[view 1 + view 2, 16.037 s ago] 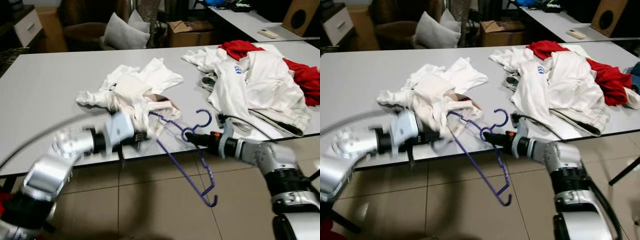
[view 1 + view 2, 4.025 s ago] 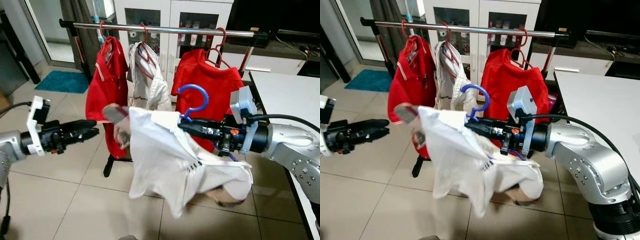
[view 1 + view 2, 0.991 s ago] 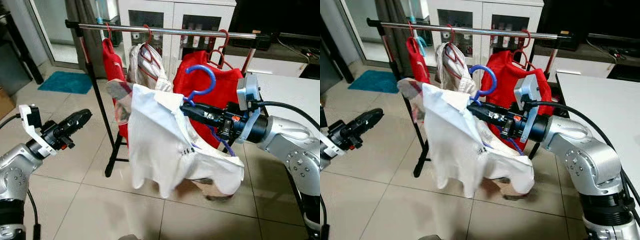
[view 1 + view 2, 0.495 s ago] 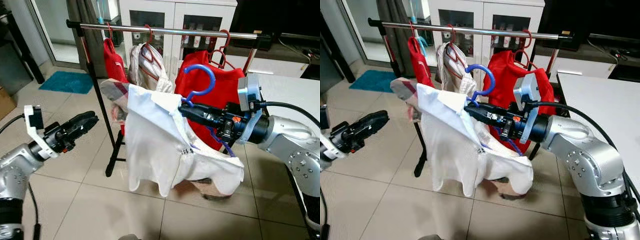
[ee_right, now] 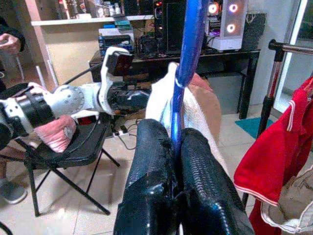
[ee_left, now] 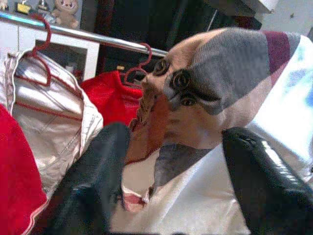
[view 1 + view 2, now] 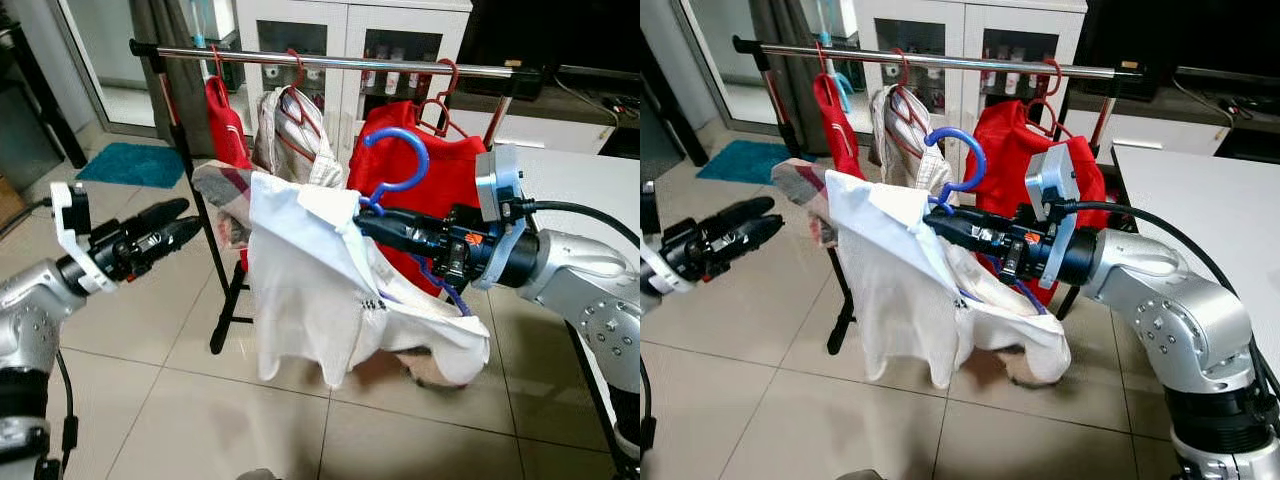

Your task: Hang hanger

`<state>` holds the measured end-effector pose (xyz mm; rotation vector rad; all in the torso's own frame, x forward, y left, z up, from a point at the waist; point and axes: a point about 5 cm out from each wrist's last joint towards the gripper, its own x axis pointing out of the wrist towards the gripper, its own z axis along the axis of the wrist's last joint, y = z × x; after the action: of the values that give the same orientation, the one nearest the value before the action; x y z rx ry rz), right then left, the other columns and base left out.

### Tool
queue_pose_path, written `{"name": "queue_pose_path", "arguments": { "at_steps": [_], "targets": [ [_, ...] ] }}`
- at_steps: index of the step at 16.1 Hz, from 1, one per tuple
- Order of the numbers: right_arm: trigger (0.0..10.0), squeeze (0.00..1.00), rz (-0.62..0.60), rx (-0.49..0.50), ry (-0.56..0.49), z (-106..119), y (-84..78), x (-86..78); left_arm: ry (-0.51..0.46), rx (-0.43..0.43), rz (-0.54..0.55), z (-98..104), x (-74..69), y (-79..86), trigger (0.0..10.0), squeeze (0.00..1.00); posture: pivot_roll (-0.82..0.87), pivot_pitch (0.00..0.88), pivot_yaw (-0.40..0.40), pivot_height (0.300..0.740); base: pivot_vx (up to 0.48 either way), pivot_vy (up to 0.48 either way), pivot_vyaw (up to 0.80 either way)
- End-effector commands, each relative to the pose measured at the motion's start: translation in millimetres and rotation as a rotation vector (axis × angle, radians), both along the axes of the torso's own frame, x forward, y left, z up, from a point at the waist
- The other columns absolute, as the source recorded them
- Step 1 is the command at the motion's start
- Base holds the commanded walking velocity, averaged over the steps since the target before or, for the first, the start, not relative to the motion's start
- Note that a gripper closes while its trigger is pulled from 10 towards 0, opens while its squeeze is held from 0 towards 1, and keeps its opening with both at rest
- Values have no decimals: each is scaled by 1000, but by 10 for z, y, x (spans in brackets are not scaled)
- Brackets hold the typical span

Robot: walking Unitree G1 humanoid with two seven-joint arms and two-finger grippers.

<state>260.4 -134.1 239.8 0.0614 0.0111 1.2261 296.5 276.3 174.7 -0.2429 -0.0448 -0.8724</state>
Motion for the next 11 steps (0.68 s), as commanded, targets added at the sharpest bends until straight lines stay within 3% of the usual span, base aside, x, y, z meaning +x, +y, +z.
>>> {"name": "queue_pose_path", "arguments": {
  "at_steps": [1, 3, 5, 11],
  "targets": [
    [10000, 0, 44, 7, -34, 104, 16, -52, -13, 44, -7, 75, 44, 30, 10000, 424, -42, 0, 54, 740, 0, 0, 0],
    [10000, 0, 58, 10, -28, 100, 25, -76, 3, 67, -40, 75, 61, 31, 10000, 243, -41, 0, 54, 740, 0, 0, 0],
    [10000, 0, 80, 13, -20, 99, 45, -106, 77, 112, -128, 2, 62, -1, 10000, 0, -40, 0, 53, 740, 0, 0, 0],
    [10000, 0, 141, 12, 13, 59, 81, -185, 70, 184, -221, 27, 168, -91, 10000, 0, -42, 0, 58, 740, 0, 0, 0]
  ]
}}
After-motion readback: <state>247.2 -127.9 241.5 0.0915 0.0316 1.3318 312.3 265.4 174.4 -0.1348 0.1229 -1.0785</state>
